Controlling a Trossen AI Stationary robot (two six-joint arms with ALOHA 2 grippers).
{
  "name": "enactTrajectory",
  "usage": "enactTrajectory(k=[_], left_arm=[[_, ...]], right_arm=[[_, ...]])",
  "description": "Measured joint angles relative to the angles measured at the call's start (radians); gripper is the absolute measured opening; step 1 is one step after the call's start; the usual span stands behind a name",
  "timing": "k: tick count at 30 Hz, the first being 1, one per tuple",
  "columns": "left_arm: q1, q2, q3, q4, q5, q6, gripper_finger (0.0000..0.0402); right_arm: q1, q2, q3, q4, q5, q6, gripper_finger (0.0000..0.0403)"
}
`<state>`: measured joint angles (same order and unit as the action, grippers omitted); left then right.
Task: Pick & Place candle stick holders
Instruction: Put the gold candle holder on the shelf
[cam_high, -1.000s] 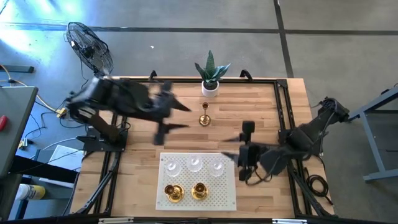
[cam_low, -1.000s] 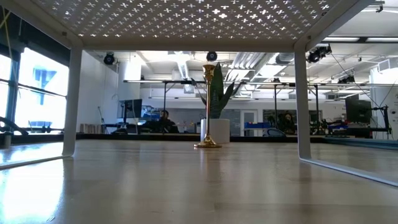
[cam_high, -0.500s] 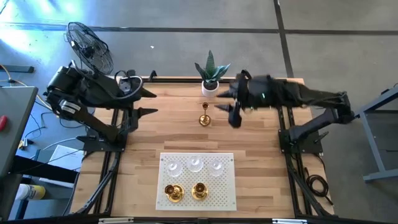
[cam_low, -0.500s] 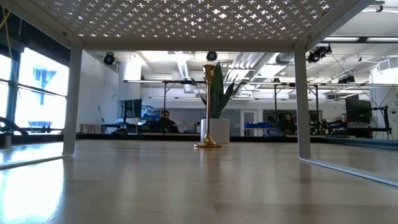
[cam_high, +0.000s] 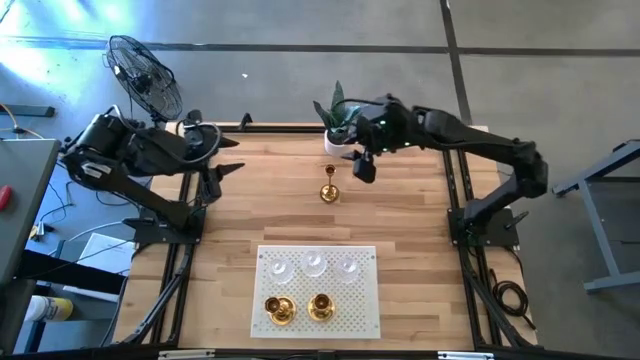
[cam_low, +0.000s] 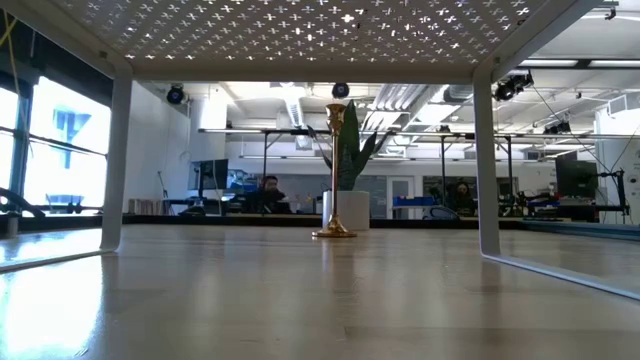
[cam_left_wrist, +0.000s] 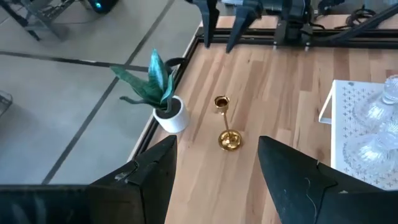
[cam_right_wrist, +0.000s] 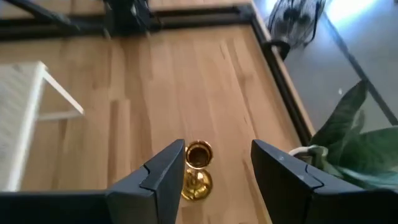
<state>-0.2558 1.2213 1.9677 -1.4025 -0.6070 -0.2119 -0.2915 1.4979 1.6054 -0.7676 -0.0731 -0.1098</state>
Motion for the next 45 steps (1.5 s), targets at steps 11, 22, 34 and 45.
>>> enactTrajectory(k=[11, 22, 34, 45], left_arm=[[0.0, -0.355, -0.465, 0.388, 0.128, 0.134, 0.0218], [0.0, -0.778, -1.047, 0.771, 0.082, 0.189, 0.0218], [0.0, -0.912, -1.353, 0.887, 0.313, 0.174, 0.0218], [0.0, -0.925, -1.49, 0.945, 0.392, 0.102, 0.0218]], right_arm=[[-0.001, 0.079, 0.0, 0.024, -0.011, -0.048, 0.0177], [-0.001, 0.079, 0.0, 0.032, -0.006, -0.048, 0.0177], [-0.004, 0.113, 0.0, -0.037, 0.046, -0.229, 0.0177], [0.012, 0.219, 0.0, -0.042, 0.147, -0.287, 0.0177]])
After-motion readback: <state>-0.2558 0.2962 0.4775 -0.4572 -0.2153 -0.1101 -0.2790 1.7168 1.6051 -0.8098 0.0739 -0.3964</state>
